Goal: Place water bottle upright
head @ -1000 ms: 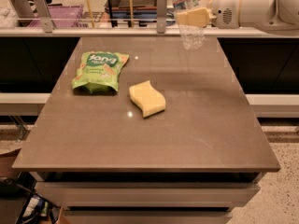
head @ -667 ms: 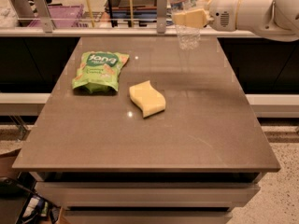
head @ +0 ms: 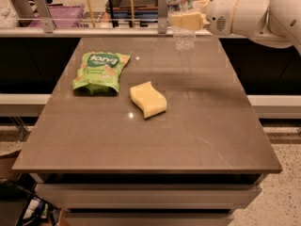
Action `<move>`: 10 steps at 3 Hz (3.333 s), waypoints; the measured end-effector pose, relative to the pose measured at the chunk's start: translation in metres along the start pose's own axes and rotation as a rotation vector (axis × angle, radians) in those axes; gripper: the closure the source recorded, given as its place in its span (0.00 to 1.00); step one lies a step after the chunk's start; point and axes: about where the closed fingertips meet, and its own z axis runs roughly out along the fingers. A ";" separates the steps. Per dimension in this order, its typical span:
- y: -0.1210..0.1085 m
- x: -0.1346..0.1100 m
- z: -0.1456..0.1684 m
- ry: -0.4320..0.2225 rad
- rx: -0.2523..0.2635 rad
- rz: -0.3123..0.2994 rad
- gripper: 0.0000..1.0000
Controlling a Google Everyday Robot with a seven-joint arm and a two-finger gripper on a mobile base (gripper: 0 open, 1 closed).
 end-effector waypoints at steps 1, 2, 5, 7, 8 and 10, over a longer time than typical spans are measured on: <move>-0.002 0.006 0.010 -0.003 0.001 -0.009 1.00; -0.005 0.016 0.018 0.005 0.020 -0.013 1.00; -0.010 0.048 0.037 -0.028 0.044 -0.016 1.00; -0.013 0.081 0.041 0.000 0.057 0.026 1.00; -0.014 0.095 0.044 -0.002 0.052 0.046 1.00; -0.016 0.111 0.045 -0.007 0.053 0.076 1.00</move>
Offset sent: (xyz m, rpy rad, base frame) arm 0.0220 0.0082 -0.0304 -0.0213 -0.0153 -0.0579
